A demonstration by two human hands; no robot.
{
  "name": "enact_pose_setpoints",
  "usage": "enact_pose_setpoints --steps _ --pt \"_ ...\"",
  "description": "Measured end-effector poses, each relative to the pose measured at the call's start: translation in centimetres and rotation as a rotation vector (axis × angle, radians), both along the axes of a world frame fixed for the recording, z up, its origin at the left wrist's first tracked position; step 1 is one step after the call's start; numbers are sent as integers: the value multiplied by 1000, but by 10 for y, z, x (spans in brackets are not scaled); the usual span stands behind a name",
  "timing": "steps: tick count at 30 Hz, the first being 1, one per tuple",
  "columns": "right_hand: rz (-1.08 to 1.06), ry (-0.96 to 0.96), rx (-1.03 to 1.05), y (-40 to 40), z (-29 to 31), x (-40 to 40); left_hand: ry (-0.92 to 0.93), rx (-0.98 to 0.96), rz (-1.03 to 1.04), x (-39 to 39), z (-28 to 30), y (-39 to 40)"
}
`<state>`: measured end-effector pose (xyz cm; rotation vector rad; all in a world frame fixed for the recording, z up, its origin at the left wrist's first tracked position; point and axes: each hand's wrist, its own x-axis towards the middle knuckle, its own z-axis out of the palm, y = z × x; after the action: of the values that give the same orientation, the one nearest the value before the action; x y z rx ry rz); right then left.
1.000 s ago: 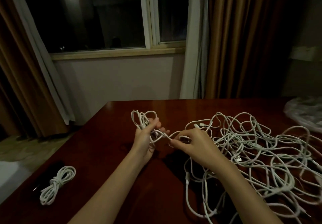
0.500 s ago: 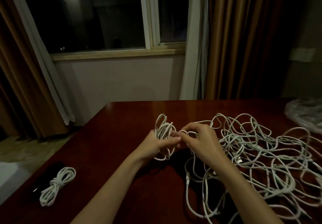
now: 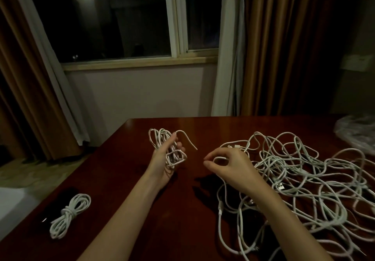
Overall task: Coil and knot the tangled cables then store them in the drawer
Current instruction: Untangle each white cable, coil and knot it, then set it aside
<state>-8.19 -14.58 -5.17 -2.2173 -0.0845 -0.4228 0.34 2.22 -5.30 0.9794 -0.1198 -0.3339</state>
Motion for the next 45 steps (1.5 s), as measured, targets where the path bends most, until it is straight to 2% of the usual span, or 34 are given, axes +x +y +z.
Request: enact_pose_setpoints --steps 4,6,10,12,14,16,17,18,20,23,26,28,30,35,39,45 --pt "-110 -144 115 4 5 -1 -73 70 -144 -6 2 -3" --pt "-88 -170 106 7 7 -2 -119 105 -224 -10 2 -6" --pt "-53 -207 115 10 8 -3 -227 300 -199 -8 2 -8" --pt "-122 -255 240 4 11 -4 -239 344 -72 -3 2 -5" --pt "-151 -281 368 -1 14 -4 -286 404 229 5 2 1" --pt "-124 -257 438 -1 15 -4 -456 416 474 5 6 8" --pt "-103 -233 447 1 16 -4 -548 399 495 2 9 8" --pt "-86 -210 439 4 15 -3 -616 370 436 0 12 7" --pt "-62 -188 388 11 14 -3 -681 365 176 -6 13 -2" --pt "-51 -188 347 16 13 -4 -736 528 -236 -19 13 -15" --pt "-40 -174 371 19 12 -2 -748 543 -278 -24 11 -22" --pt "-8 -170 420 22 12 -1 -718 480 -210 -25 10 -23" --pt "36 -140 469 26 14 -3 -614 367 -158 -24 10 -25" --pt "193 72 508 32 15 -5 -298 15 -84 -22 19 -20" --pt "175 201 672 37 14 -6 -79 -178 -88 -20 21 -18" --pt "245 327 702 38 15 -8 -71 -236 -149 -16 20 -14"
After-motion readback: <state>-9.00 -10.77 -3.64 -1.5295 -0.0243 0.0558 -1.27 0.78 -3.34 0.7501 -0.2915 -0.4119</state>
